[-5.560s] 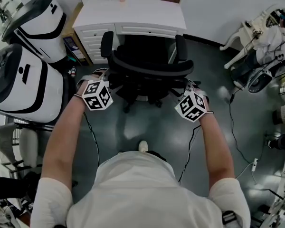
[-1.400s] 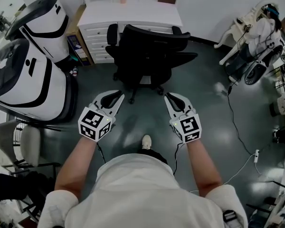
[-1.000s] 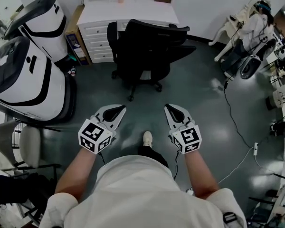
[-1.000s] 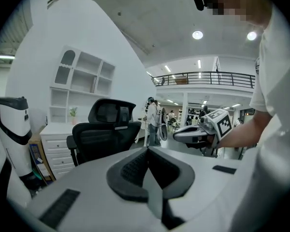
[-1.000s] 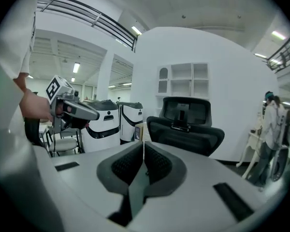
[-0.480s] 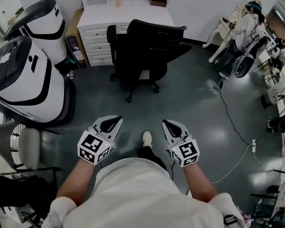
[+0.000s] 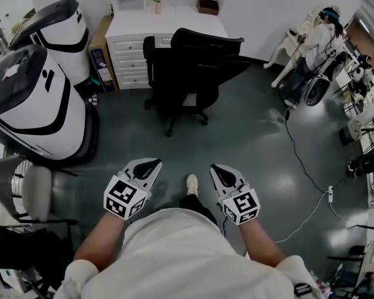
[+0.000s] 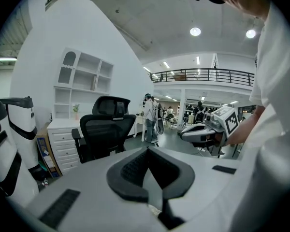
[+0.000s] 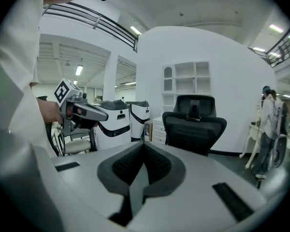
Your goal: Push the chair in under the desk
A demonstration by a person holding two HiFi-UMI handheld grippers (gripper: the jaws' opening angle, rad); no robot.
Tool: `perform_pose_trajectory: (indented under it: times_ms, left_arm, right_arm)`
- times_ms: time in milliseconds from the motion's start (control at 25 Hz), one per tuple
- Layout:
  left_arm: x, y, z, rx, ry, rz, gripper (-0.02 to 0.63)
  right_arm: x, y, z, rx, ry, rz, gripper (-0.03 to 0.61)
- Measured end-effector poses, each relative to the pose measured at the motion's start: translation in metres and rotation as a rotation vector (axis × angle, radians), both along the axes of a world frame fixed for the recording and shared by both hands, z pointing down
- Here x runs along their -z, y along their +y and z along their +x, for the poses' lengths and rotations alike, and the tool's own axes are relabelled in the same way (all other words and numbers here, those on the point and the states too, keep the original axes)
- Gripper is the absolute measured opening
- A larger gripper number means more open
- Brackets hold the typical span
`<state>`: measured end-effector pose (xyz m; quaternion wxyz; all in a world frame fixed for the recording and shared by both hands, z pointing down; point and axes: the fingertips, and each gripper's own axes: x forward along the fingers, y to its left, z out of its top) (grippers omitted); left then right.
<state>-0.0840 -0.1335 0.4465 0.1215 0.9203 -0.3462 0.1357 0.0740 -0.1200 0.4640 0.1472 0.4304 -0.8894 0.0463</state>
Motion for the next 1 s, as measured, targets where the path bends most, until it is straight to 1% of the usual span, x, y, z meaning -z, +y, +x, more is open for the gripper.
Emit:
perform_pose_trajectory:
  times_ms: [240,440,640,840,1000]
  left_arm:
    - [0.001,0.012,-0.001,-0.003,0.003,-0.002,-0.003]
    - [0.002,0.021,-0.004,-0.013,-0.021,0.017,-0.003]
    - [-0.004,0.033,-0.005,-0.017,-0.012,-0.004,-0.003]
    - [-0.013,0.042,-0.008,-0.014,-0.036,-0.012,-0.003]
    - [-0.019,0.048,-0.01,-0.012,-0.041,-0.021,-0.003]
  right_arm:
    - [0.005,0.012,-0.003,0.004,-0.005,-0.004,0.005]
    - [0.008,0.021,-0.008,0.007,-0.005,0.005,0.005]
    - [0.006,0.033,-0.01,0.005,-0.012,-0.001,0.005]
    - [0.001,0.043,-0.01,0.004,-0.016,-0.012,0.005]
    - [-0.003,0.05,-0.01,0.005,-0.01,-0.014,0.003]
